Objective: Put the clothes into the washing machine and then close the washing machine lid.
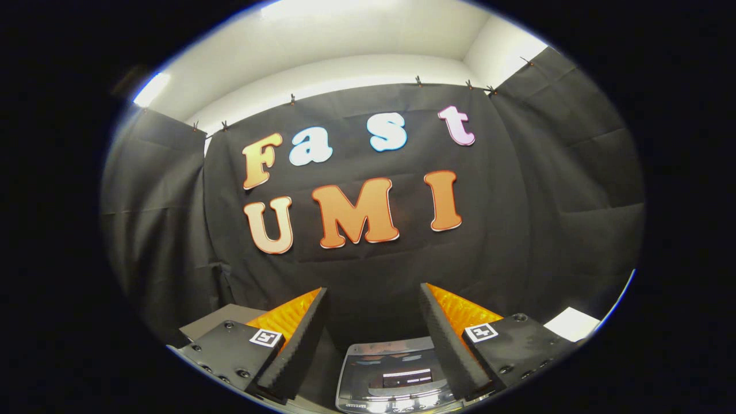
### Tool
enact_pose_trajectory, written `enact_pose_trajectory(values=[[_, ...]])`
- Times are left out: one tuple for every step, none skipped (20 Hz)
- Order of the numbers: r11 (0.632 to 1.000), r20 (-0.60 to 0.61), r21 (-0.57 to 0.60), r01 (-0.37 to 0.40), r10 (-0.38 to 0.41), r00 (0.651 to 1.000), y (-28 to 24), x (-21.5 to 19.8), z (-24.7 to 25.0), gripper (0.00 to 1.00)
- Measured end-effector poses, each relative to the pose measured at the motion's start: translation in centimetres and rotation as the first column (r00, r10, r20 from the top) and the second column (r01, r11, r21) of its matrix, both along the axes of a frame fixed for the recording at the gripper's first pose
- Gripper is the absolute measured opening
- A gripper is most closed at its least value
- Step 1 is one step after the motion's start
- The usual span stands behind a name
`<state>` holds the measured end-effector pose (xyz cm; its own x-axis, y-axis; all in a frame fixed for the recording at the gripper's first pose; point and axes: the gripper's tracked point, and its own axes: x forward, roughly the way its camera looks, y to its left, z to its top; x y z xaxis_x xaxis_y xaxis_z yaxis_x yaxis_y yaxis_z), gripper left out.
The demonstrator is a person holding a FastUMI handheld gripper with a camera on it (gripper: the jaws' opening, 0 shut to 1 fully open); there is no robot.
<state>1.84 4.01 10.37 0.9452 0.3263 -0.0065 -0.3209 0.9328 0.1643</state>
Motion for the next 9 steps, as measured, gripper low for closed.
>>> enact_pose_trajectory(values=[[1.0, 0.005, -0.001, -0.002, 0.002, 1.0, -0.4, -0.7, 0.8, 0.99], [1.0, 0.003, -0.008, -0.001, 0.001, 1.0, -0.9, -1.5, 1.2, 0.99], [1.0, 0.007, -0.015, 0.001, -0.001, 1.0, -1.3, -2.2, 1.7, 0.99], [1.0, 0.017, -0.025, 0.004, -0.003, 1.0, -1.8, -2.8, 2.3, 0.99], [0.999, 0.027, -0.039, 0.013, -0.012, 1.0, -2.2, -3.1, 2.5, 0.99], [0.998, 0.033, -0.051, 0.028, -0.026, 0.999, -2.9, -3.5, 2.8, 0.99], [0.997, 0.037, -0.06, 0.041, -0.038, 0.999, -3.3, -4.0, 2.8, 0.99], [0.997, 0.04, -0.067, 0.045, -0.043, 0.998, -3.5, -4.5, 2.8, 0.99], [0.996, 0.043, -0.071, 0.047, -0.044, 0.998, -3.6, -4.8, 2.7, 0.99]])
